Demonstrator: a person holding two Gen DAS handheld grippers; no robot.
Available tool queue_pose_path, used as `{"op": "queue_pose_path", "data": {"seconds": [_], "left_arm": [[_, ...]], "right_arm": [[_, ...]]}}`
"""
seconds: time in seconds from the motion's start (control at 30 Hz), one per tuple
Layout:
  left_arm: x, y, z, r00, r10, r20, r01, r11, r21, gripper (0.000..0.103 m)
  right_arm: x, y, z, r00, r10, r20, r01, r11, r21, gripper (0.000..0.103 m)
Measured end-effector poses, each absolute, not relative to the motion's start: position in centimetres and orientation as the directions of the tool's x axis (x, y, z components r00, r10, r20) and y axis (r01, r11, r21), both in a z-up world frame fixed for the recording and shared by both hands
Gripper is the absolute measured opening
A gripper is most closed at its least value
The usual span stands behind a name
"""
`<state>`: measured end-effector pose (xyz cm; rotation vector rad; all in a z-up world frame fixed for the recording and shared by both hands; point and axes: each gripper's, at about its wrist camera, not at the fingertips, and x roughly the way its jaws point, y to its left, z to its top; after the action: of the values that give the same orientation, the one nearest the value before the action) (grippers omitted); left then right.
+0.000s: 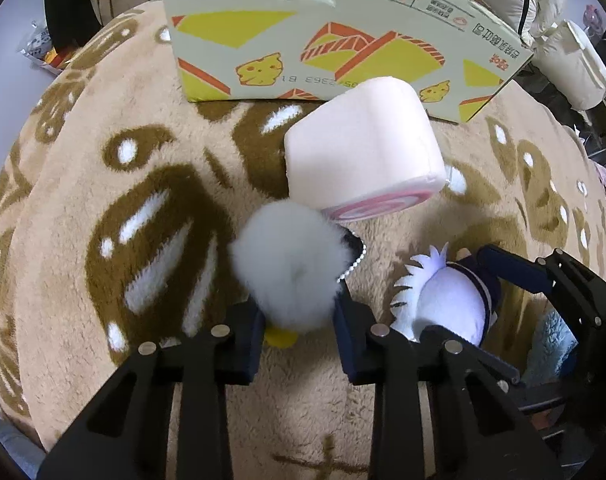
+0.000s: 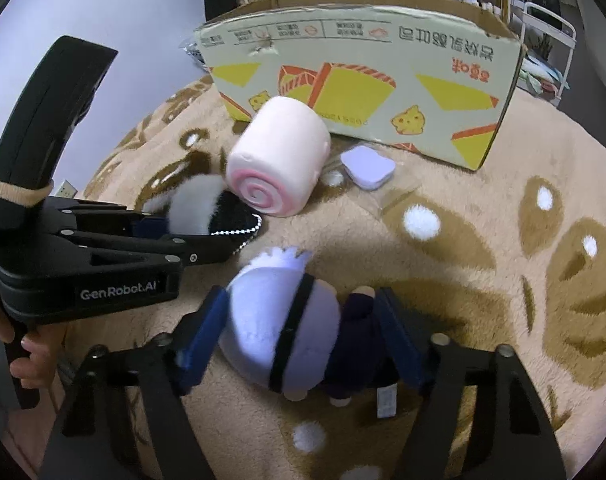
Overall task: Organize soft objects
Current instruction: 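Grasp the white pompom toy with the left gripper while the right grasps the purple doll, then carry both held toys over the cardboard box and release them inside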
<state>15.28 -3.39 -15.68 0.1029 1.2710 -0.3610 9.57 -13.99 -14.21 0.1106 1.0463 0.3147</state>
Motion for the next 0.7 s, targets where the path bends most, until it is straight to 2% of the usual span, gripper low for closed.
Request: {"op": "queue_pose_path", "data": {"seconds": [0.03,0.07,0.23,0.43,0.53,0.7], "left_arm": [[15.2,-3.3,-15.5,0.251,-0.208,-0.945,0.319,0.94,-0.123,0.03],[15.0,-3.2,-15.4,0.258,-0.207,-0.944,0.317,0.941,-0.119,0.03],[14.2,-2.0,-14.2,0.306,-0.194,-0.932,0.297,0.95,-0.1,0.03],[13.5,-1.8,-13.4,0.329,-0.195,-0.924,0.303,0.949,-0.092,0.03],[13.2,-2.5,-13.1,0.351,-0.195,-0.916,0.312,0.947,-0.083,0.03],[12.4,-2.5,-11.8,0.407,-0.203,-0.891,0.312,0.947,-0.073,0.03]], "right_arm": [[9.5,-13.9,-14.0,0.462,0.316,-0.829,-0.21,0.947,0.244,0.055],[9.4,-13.9,-13.9,0.468,0.307,-0.829,-0.209,0.95,0.233,0.053],[9.5,-14.9,-13.6,0.479,0.302,-0.824,-0.175,0.953,0.247,0.053],[9.2,-18.3,-12.9,0.543,0.258,-0.799,-0.037,0.958,0.284,0.052],[8.8,-20.0,-12.2,0.587,0.249,-0.77,0.014,0.948,0.317,0.052],[7.9,-20.6,-10.4,0.667,0.195,-0.719,0.033,0.957,0.29,0.052]]}}
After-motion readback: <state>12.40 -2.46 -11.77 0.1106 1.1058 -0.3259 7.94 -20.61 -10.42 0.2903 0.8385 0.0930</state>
